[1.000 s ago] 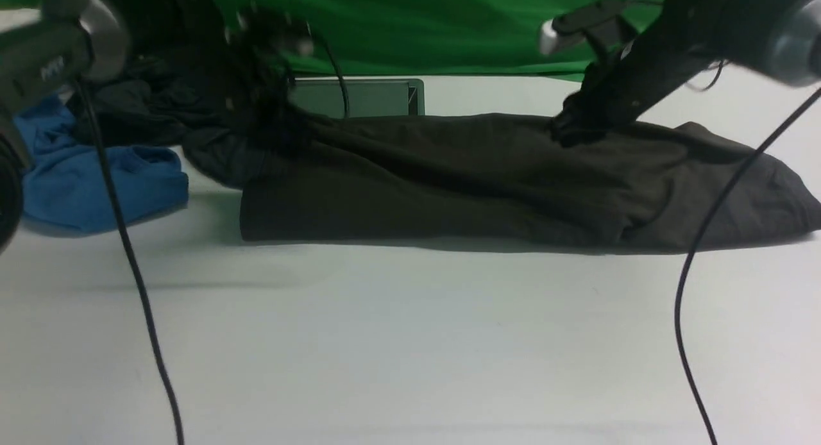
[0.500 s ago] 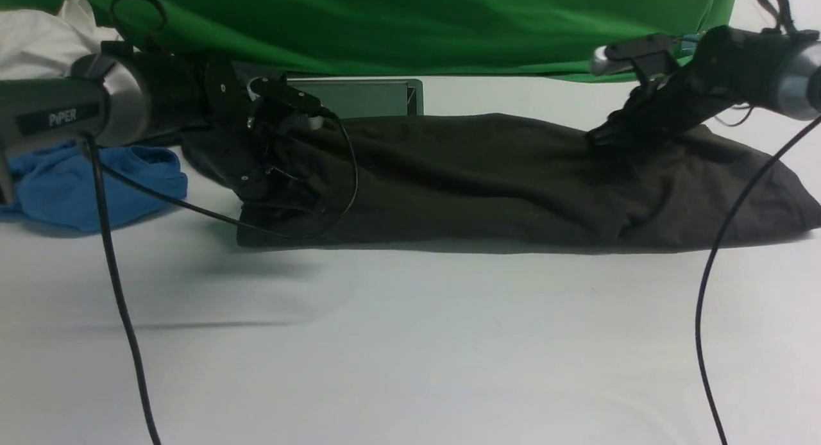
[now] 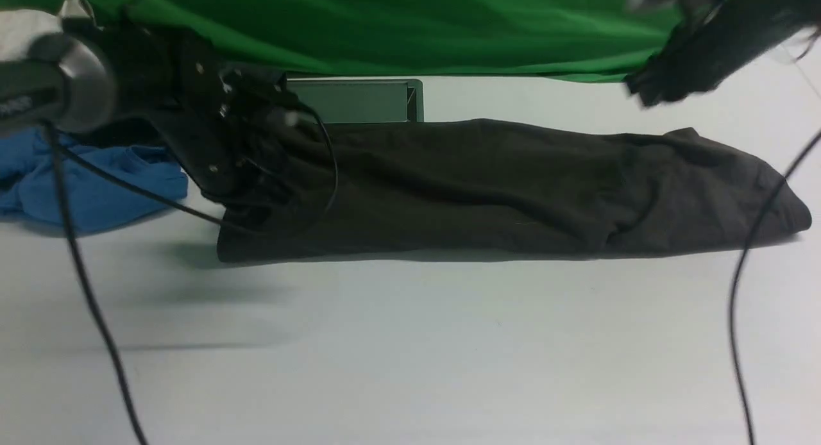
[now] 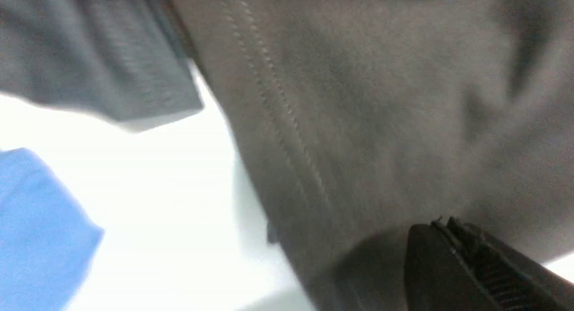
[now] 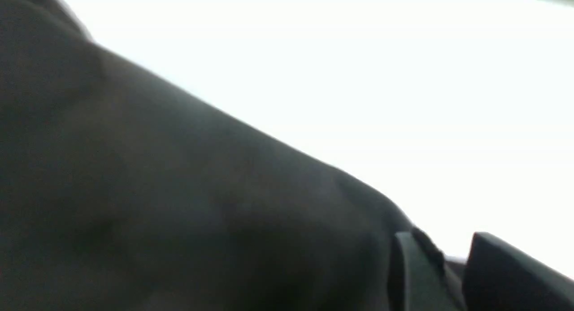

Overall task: Fold a long-sleeved shirt on a white desktop.
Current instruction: 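Pull the folded dark garment lengthwise by its ends to straighten it flat on the table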

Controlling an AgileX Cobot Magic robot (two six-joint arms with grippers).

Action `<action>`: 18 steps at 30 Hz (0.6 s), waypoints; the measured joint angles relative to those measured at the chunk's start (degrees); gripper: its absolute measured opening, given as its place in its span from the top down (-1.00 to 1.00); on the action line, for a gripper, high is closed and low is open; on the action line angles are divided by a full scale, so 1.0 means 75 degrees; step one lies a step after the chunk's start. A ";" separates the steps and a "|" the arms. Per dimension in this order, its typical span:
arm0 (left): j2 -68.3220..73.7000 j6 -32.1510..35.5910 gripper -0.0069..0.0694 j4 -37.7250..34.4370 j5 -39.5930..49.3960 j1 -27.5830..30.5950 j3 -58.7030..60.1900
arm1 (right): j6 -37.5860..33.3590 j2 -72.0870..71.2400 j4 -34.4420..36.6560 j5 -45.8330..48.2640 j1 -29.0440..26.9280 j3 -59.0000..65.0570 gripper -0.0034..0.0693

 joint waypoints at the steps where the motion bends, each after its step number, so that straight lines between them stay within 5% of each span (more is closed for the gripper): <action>1: -0.0429 0.0000 0.77 -0.0075 0.0041 -0.0008 0.0025 | 0.0273 -0.0583 -0.0242 0.0210 -0.0149 0.0366 0.31; 4: -0.0971 0.0007 0.77 -0.0224 -0.0016 -0.0104 0.0143 | 0.0611 -0.1119 -0.0455 0.0326 -0.0456 0.1082 0.18; 11: -0.3192 0.0031 0.77 -0.0634 -0.0767 -0.1319 0.1350 | 0.1270 -0.0868 -0.0597 0.0164 -0.1705 0.2186 -0.87; 18: -0.4978 0.0049 0.77 -0.0676 -0.1888 -0.2529 0.3191 | 0.1329 0.0232 -0.0170 -0.0218 -0.2122 0.1794 -0.99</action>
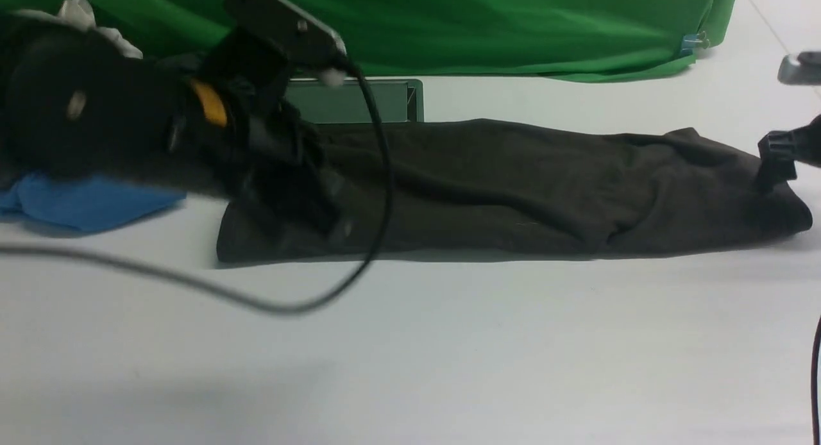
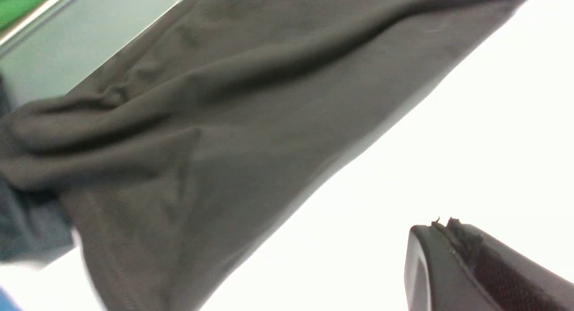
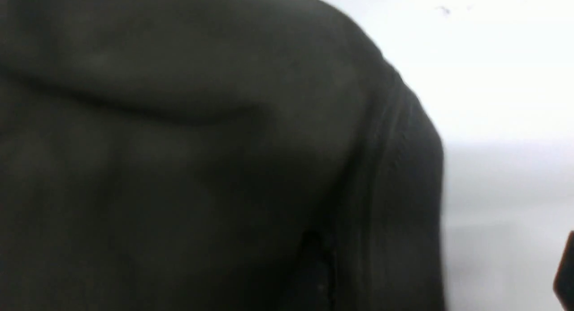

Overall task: Fold a long-sleeved shirt on a white desktop.
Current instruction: 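Pull the folded dark garment lengthwise by its ends to straighten it flat on the table, then fold the right end of the dark garment over onto its left end with the right gripper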

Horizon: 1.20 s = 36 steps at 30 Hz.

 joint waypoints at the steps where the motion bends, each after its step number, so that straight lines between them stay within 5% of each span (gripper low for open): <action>1: -0.0040 0.0002 0.77 0.0000 0.0000 0.0000 0.0046 | -0.0001 0.0026 0.0000 -0.0011 0.0000 0.0000 -0.99; 8: -0.0778 0.0002 0.77 -0.0031 -0.0471 -0.0151 0.0984 | -0.0216 0.0628 0.0571 -0.0068 0.0032 -0.0502 -0.93; 10: -0.0799 0.0002 0.77 -0.0031 -0.0471 -0.0151 0.1024 | -0.0254 0.0680 0.0565 -0.0036 0.0067 -0.0541 -0.76; 18: -0.0799 -0.0034 0.77 0.0314 -0.0464 -0.0151 0.1031 | -0.0605 0.0718 0.0567 0.0283 0.0540 -0.0604 0.57; 23: -0.0916 -0.0347 0.77 0.0480 -0.0357 -0.0151 0.1033 | -0.0589 0.0545 0.0213 0.0626 0.0568 -0.0568 0.62; 36: -0.1726 -0.0450 0.77 0.0806 -0.0051 -0.0151 0.1033 | -0.0156 -0.1364 -0.0557 0.1326 -0.0762 -0.0473 0.62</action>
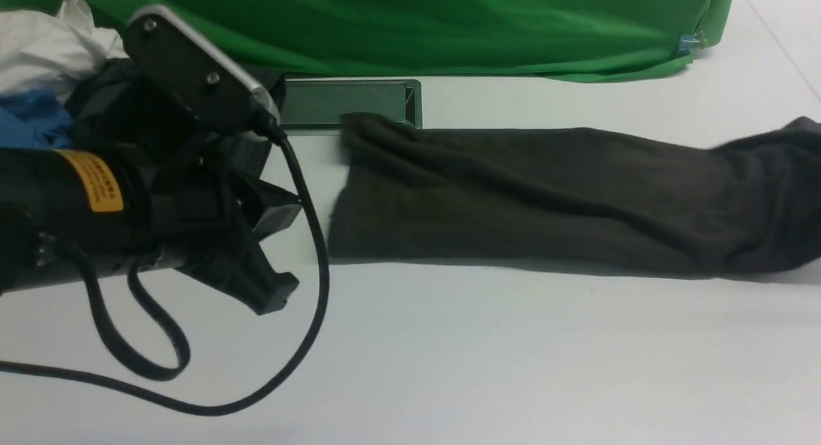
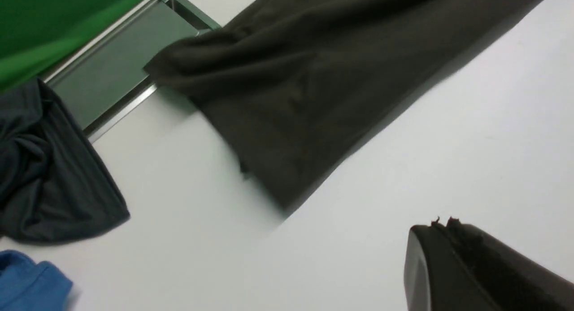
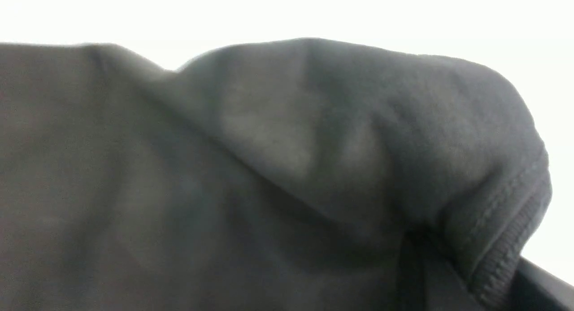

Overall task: Fold a long-sleeved shirt on a white desktop.
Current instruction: 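Fold the right end of the dark garment over onto its left end with the right gripper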

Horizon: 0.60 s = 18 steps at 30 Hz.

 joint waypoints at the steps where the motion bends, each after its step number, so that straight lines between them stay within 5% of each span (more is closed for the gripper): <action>1: 0.0000 -0.0011 0.77 0.0000 -0.0002 0.0000 0.0000 | 0.0000 -0.0027 0.0049 0.0000 0.0028 0.0000 0.62; 7: 0.0000 -0.1138 0.77 0.0874 0.0048 0.0214 0.0000 | -0.0294 -0.1122 0.1417 -0.0030 0.1011 0.0016 0.62; 18: -0.0525 -0.1294 0.77 0.0687 0.0057 0.0401 0.0000 | -0.0967 -0.1217 0.3940 -0.0173 0.3305 -0.0882 0.62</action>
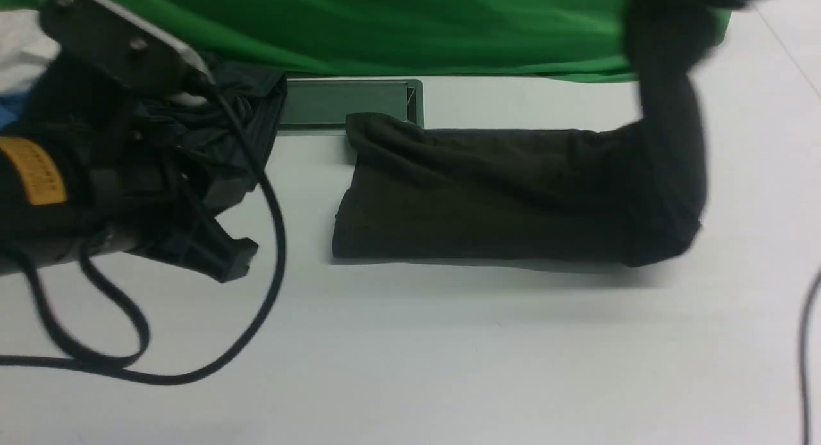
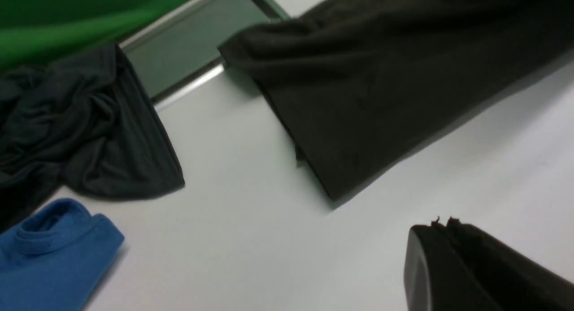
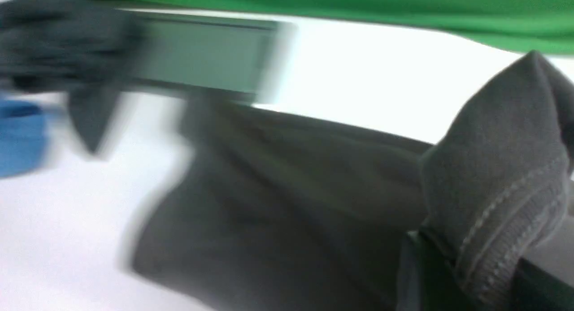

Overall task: Fold a long-sleeved shirt on a white desktop.
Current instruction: 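Fold the right end of the dark garment over onto its left end with the right gripper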

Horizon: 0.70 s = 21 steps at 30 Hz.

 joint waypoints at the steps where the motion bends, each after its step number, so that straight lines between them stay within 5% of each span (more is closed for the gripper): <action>1: -0.0109 0.0000 0.77 -0.0011 0.0000 0.0000 0.0000 | -0.0028 0.0204 0.0130 -0.0032 0.0375 -0.0250 0.62; 12: -0.0264 -0.0055 0.77 -0.0018 0.0009 0.0000 0.0000 | 0.0089 0.2573 0.0677 -0.0054 0.2154 -0.2434 0.62; 21: -0.0264 -0.0061 0.77 -0.0018 0.0017 0.0000 0.0006 | 0.0592 0.3667 0.0716 0.0021 0.2641 -0.3052 0.56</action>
